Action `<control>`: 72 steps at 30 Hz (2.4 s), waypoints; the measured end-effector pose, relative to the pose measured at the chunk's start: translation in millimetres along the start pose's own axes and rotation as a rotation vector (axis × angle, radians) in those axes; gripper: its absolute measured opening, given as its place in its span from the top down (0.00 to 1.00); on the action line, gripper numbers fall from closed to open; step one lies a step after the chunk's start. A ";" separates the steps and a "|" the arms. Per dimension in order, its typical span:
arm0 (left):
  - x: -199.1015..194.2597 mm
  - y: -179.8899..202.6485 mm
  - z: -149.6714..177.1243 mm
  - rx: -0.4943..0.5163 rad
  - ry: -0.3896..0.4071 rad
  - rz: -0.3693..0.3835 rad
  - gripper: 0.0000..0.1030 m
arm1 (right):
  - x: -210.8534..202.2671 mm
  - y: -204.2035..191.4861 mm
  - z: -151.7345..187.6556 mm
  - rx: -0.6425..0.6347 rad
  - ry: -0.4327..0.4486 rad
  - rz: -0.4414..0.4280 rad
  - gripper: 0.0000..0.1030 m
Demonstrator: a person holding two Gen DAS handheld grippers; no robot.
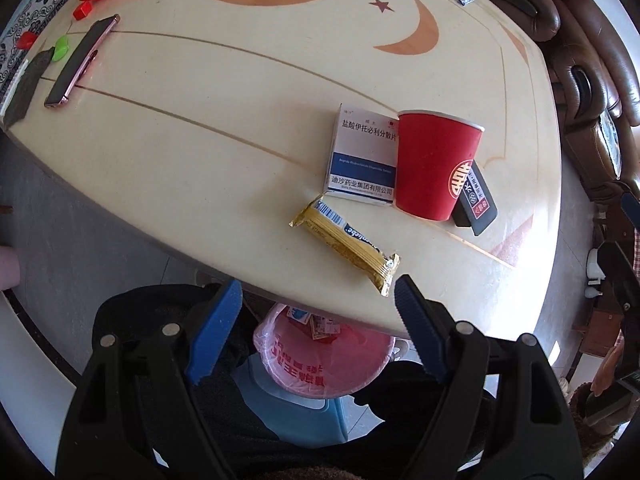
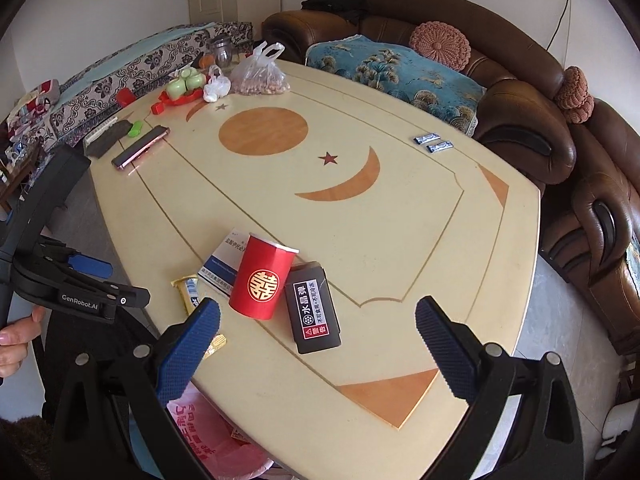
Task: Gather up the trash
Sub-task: 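Move the left tool to the yellow snack wrapper while the right tool approaches the black box, then grasp the yellow wrapper with the left gripper while the right gripper grasps the black box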
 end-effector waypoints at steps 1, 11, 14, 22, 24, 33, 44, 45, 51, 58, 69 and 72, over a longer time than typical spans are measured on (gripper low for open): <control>3.3 -0.1 -0.1 -0.018 -0.009 -0.002 0.25 | 4.9 1.3 1.0 -0.005 -0.010 -0.005 0.07; 26.2 2.9 -1.6 -0.098 -0.048 -0.065 0.25 | 52.4 -0.1 21.6 -0.092 -0.120 -0.064 0.07; 37.5 5.3 -1.9 -0.128 -0.065 -0.059 0.25 | 66.3 -3.1 29.7 -0.101 -0.146 -0.083 0.07; 65.8 7.6 3.1 -0.171 -0.116 -0.069 0.25 | 97.5 -2.6 49.1 -0.111 -0.207 -0.106 0.07; 71.3 6.2 2.1 -0.191 -0.121 -0.067 0.25 | 104.4 -3.8 52.1 -0.115 -0.220 -0.114 0.07; 94.8 4.3 2.4 -0.245 -0.163 -0.064 0.25 | 137.2 -6.3 65.7 -0.151 -0.273 -0.105 0.07; 102.7 -1.0 -4.0 -0.315 -0.158 -0.074 0.27 | 161.2 -6.7 72.8 -0.205 -0.281 -0.060 0.21; 101.5 -2.6 -3.2 -0.316 -0.157 -0.080 0.31 | 163.7 -5.9 73.9 -0.206 -0.285 -0.056 0.27; 100.1 -4.6 -7.5 -0.285 -0.149 -0.097 0.42 | 161.3 -9.1 71.9 -0.171 -0.270 -0.103 0.48; 95.9 -4.9 -17.4 -0.234 -0.146 -0.074 0.66 | 155.4 -7.4 74.0 -0.182 -0.248 -0.043 0.50; 91.8 -6.5 -16.8 -0.160 -0.111 -0.041 0.74 | 139.2 25.7 72.3 -0.079 -0.219 0.017 0.50; 88.0 -9.0 -20.8 -0.126 -0.084 -0.054 0.74 | 133.7 31.7 73.2 -0.069 -0.214 0.040 0.50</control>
Point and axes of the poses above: each gripper's, at about its wrist camera, not at the fingertips, and x roughly the way its jaws point, y to its right, z to its underside, the point moved 9 cm from there along x, roughly the way its jaws point, and after that the axes turned 10 degrees about y, right-handed, at the moved point
